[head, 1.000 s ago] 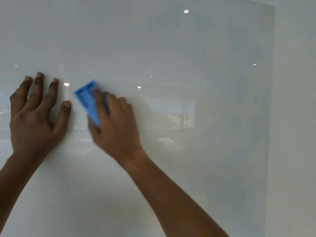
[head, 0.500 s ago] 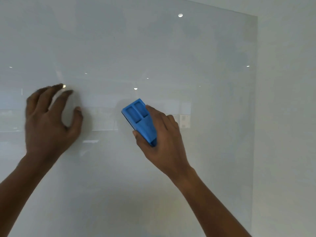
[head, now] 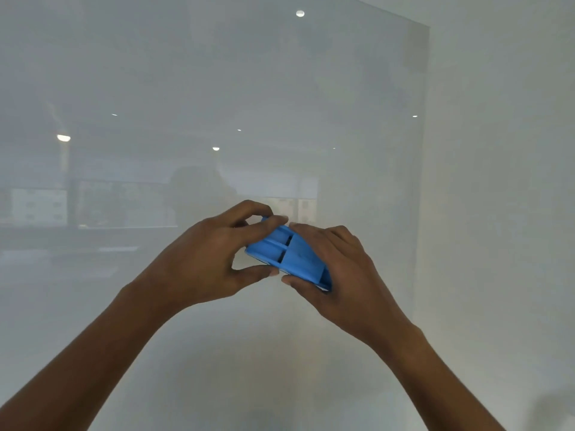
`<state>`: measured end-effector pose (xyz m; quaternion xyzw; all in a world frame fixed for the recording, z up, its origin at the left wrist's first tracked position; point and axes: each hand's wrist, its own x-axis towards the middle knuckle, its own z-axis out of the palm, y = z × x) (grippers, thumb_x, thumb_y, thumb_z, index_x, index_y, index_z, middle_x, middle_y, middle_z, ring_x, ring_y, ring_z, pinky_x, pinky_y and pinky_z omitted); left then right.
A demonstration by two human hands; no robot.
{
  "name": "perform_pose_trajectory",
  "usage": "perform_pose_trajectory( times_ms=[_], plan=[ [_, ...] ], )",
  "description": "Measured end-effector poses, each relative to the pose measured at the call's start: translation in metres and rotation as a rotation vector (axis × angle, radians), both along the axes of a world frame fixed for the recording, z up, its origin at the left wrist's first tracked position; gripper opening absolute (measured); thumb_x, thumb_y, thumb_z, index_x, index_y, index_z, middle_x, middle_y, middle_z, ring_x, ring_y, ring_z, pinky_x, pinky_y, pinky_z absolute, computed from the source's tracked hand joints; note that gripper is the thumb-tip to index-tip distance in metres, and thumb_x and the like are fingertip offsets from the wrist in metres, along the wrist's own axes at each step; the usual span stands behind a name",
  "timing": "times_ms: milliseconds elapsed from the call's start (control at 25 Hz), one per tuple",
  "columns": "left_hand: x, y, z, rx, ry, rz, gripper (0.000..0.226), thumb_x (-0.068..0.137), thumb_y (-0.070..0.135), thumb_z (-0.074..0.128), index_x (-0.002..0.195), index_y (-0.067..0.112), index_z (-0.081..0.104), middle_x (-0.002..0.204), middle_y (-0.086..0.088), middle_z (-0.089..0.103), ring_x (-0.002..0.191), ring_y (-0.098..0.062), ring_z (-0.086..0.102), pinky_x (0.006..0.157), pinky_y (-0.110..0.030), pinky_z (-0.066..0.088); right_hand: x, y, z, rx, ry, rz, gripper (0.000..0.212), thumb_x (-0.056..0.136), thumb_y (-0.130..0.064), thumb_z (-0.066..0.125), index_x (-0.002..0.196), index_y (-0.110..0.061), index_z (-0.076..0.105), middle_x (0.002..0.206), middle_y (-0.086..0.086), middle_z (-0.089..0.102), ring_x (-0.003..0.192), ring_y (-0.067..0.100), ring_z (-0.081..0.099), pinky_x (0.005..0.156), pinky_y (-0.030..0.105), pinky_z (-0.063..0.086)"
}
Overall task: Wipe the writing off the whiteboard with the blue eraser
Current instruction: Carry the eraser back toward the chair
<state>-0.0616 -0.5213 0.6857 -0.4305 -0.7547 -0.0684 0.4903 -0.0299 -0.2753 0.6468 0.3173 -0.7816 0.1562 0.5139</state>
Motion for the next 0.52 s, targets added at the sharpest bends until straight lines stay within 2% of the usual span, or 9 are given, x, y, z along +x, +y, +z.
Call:
perform_pose_trajectory(
  times_ms=[120, 240, 360, 440, 520],
  plan=[
    [-0.012, 0.020, -0.004, 0.050, -0.065, -0.124, 0.067, 0.087, 0.054, 0.076, 0.146, 0.023, 0.068, 0.135, 0.011, 0.059, 0.094, 0.003, 0.055, 0.074, 0.006, 0.041, 0.014, 0.034, -0.007, -0.049, 0.021, -0.097, 0.061, 0.089, -0.047, 0.075, 0.141, -0.021, 0.055, 0.129, -0.011, 0.064, 0.115, 0.006, 0.054, 0.097, 0.028, 0.046],
    [-0.019, 0.045, -0.013, 0.133, -0.147, -0.228, 0.070, 0.089, 0.066, 0.073, 0.148, 0.030, 0.066, 0.134, 0.018, 0.057, 0.101, 0.006, 0.054, 0.076, -0.005, 0.051, 0.029, 0.072, -0.018, -0.129, 0.023, -0.167, 0.059, 0.090, -0.044, 0.078, 0.139, -0.020, 0.058, 0.130, -0.013, 0.062, 0.119, 0.008, 0.056, 0.101, 0.027, 0.048],
    [-0.026, 0.084, -0.029, 0.216, -0.199, -0.341, 0.069, 0.087, 0.059, 0.081, 0.147, 0.028, 0.066, 0.136, 0.015, 0.062, 0.106, 0.012, 0.055, 0.078, -0.011, 0.054, 0.042, 0.103, -0.031, -0.194, 0.016, -0.236, 0.060, 0.086, -0.040, 0.080, 0.138, -0.017, 0.061, 0.127, -0.017, 0.059, 0.118, 0.008, 0.056, 0.102, 0.011, 0.042],
    [-0.027, 0.112, -0.041, 0.277, -0.211, -0.392, 0.071, 0.085, 0.056, 0.083, 0.147, 0.025, 0.066, 0.139, 0.013, 0.063, 0.106, 0.008, 0.060, 0.077, -0.012, 0.056, 0.052, 0.120, -0.040, -0.217, 0.006, -0.290, 0.061, 0.085, -0.042, 0.078, 0.137, -0.015, 0.062, 0.124, -0.017, 0.057, 0.115, 0.007, 0.055, 0.101, 0.003, 0.037],
    [-0.028, 0.143, -0.053, 0.327, -0.262, -0.459, 0.073, 0.085, 0.054, 0.086, 0.148, 0.023, 0.066, 0.138, 0.011, 0.065, 0.105, -0.004, 0.065, 0.075, -0.014, 0.057, 0.065, 0.140, -0.051, -0.238, -0.016, -0.351, 0.061, 0.085, -0.043, 0.078, 0.136, -0.015, 0.063, 0.124, -0.018, 0.057, 0.114, 0.007, 0.055, 0.100, 0.001, 0.036]
  ],
)
